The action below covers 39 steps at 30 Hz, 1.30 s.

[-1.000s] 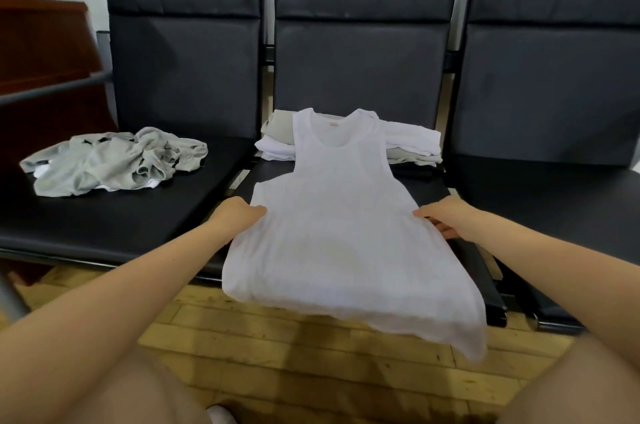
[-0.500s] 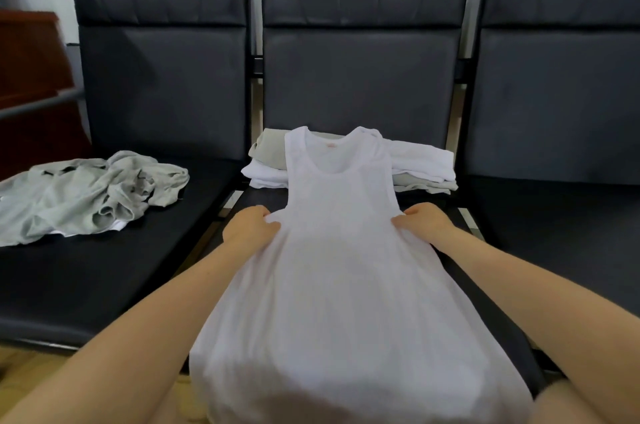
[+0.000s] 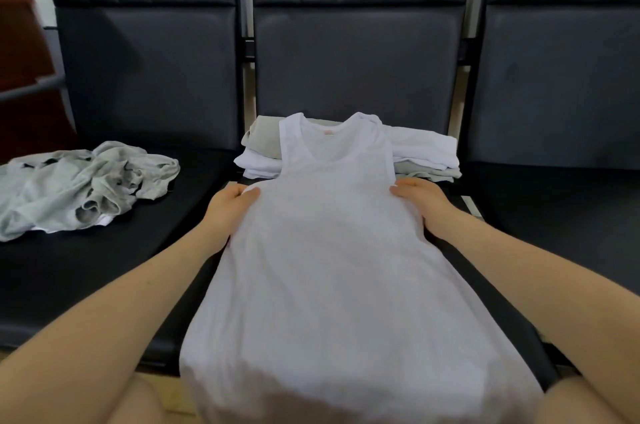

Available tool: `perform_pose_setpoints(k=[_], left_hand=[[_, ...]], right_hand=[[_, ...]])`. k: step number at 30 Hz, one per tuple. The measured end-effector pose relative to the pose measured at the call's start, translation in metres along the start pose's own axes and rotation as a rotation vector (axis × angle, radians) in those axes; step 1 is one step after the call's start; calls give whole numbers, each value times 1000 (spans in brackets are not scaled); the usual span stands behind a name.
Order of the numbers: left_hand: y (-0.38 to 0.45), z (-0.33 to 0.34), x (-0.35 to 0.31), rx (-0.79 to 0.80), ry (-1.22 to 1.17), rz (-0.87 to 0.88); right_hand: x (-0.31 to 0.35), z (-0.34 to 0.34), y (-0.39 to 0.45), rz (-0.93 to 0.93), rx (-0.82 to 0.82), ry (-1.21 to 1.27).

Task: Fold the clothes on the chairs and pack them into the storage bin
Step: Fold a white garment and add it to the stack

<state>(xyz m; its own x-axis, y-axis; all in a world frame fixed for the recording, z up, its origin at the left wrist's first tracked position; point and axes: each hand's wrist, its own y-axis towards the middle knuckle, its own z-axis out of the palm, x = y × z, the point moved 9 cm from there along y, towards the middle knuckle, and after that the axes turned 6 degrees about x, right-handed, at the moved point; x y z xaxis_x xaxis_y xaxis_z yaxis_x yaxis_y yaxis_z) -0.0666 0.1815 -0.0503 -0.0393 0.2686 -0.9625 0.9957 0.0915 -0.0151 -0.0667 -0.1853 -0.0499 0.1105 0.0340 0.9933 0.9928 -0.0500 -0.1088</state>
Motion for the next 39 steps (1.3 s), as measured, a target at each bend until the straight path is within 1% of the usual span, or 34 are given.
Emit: perform_pose_setpoints(k=[2,4,6,8,13,15,16,18,19,20,22,24,26,28,29,31,34,36,39], left_hand=[[-2,-5,-2,-12,136,21],[-6,-16,-5,-56,258,50],[-7,-26,-7,-99,305,64],[-9,-35,-8,-141,274,69],[-13,-40,-11,-186,99,37],[-14,-41,-12,-196,63,30],[-16,-41,-14,-200,54,34],[-17,-44,-15,-208,59,52],[-17,-45,-16,-203,84,62],[-18,-46,-18,-187,151,80],[-18,-40,-19,-121,398,104],[-22,-36,-18,-85,689,98],[-28,-35,-21,-102,959,125],[-29,-33,-24,-111,1151,191],[-29,-32,-24,-103,1197,215],[-26,-30,-20,-73,1223,241],[-21,-25,-15,-28,1262,278],[-19,-27,-14,-27,1191,233],[-16,-37,-10,-69,1007,128]], right_hand=[[0,-1,-4,17,95,-195],[-4,-4,-8,83,131,-405],[-5,-10,-10,136,104,-427],[-4,-15,-12,153,102,-308],[2,-33,-16,147,70,193],[7,-37,-16,123,81,288],[10,-38,-15,110,88,274],[17,-36,-14,93,83,169],[20,-38,-13,89,53,67],[23,-40,-11,79,1,-86],[31,-42,-11,50,-68,-385],[34,-44,-7,-4,-65,-642],[34,-46,-6,-27,-55,-928],[29,-52,-7,-11,-57,-1127],[27,-54,-7,-6,-53,-1208],[23,-49,-7,-22,-21,-1337],[16,-38,-6,-44,29,-1394],[14,-32,-4,-73,38,-1352],[12,-25,-3,-89,30,-1274]])
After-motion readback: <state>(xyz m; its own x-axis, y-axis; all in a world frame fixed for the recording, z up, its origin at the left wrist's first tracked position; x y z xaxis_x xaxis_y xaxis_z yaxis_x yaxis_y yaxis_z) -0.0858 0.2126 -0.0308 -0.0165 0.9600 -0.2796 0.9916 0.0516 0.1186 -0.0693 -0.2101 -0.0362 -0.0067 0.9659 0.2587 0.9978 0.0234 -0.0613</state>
